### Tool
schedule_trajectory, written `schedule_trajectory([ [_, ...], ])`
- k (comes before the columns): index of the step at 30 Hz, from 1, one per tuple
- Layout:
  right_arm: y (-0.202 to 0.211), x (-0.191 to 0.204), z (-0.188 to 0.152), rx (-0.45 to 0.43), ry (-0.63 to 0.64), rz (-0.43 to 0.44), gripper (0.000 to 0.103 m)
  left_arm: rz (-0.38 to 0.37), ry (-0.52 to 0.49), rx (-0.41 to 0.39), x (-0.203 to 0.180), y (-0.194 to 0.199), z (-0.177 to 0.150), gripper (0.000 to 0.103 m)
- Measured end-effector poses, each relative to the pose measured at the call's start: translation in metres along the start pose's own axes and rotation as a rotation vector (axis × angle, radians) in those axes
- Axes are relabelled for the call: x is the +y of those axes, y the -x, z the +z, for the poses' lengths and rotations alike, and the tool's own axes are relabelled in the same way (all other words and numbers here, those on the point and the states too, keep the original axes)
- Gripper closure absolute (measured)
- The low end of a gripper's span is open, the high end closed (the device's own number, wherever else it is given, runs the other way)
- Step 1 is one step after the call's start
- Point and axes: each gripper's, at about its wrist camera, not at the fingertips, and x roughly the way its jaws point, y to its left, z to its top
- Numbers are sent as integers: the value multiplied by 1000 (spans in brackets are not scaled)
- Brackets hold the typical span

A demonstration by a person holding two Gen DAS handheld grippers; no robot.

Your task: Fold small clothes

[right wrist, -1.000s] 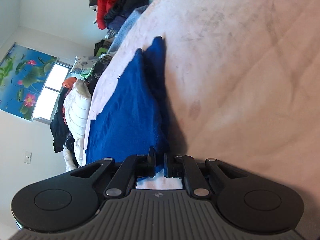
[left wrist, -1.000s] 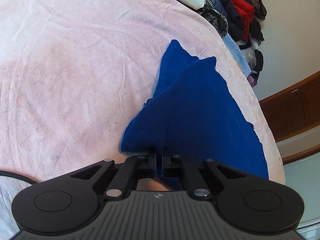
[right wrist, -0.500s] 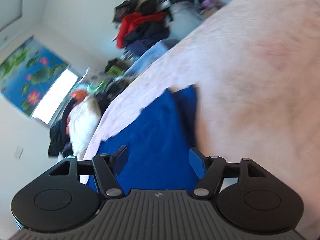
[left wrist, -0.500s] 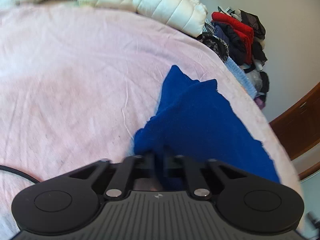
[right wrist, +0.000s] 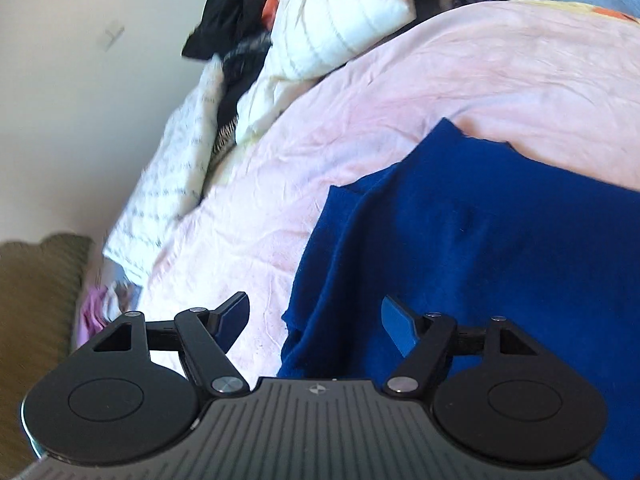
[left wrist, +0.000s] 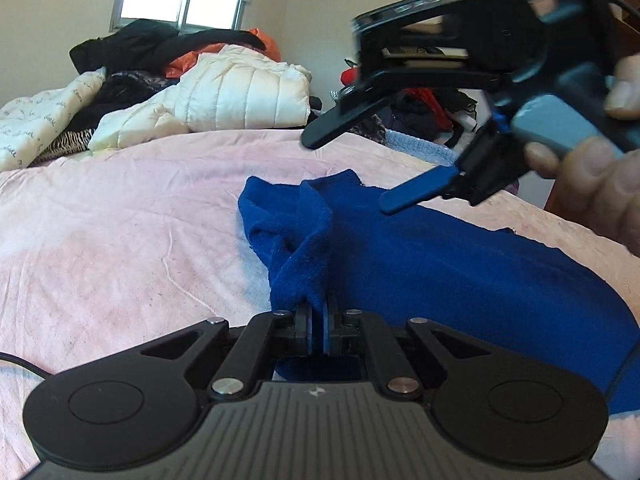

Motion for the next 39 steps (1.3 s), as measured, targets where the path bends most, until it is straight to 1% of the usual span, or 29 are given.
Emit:
schedule_trajectory([
  [1,-15,13,5,31,48,-57,29,-4,4,0,1,-1,0,99],
  [3,-41,25,14,82,94,-150,29,-7,3,3,1,-2,-1,99],
  [6,-71,37,16,141,151,-253,30,-13,15,14,3,-3,-1,99],
  [7,-78,42,14,148,194,-291,29,-14,21,19,4,-4,-1,99],
  [10,-98,63,11,175,314,-356,25,-18,25,25,5,-5,0,99],
  [12,-109,73,8,202,374,-396,24,-21,28,28,7,-7,1,99],
  [15,-125,85,0,241,481,-502,22,-27,35,31,11,-11,3,99],
  [18,-135,90,-7,254,563,-571,16,-32,42,33,15,-15,6,99],
  [19,-136,91,-7,250,572,-581,14,-34,44,34,16,-15,6,99],
  [21,-135,90,-5,254,561,-578,15,-37,46,35,17,-16,6,99],
  [23,-133,88,0,236,549,-572,27,-40,46,36,18,-17,6,99],
  [24,-132,87,2,229,543,-578,41,-41,48,36,19,-17,6,99],
  [25,-131,86,5,228,534,-578,46,-43,50,37,19,-17,6,99],
  [26,-130,86,7,230,528,-575,50,-44,52,38,20,-18,6,99],
  [29,-135,85,11,252,516,-566,49,-48,55,39,22,-19,6,99],
  [30,-137,85,12,256,519,-573,44,-49,56,39,22,-18,6,99],
  [35,-143,87,14,283,545,-593,45,-54,62,40,24,-19,5,99],
  [39,-142,82,23,300,496,-579,45,-57,62,42,25,-19,5,99],
])
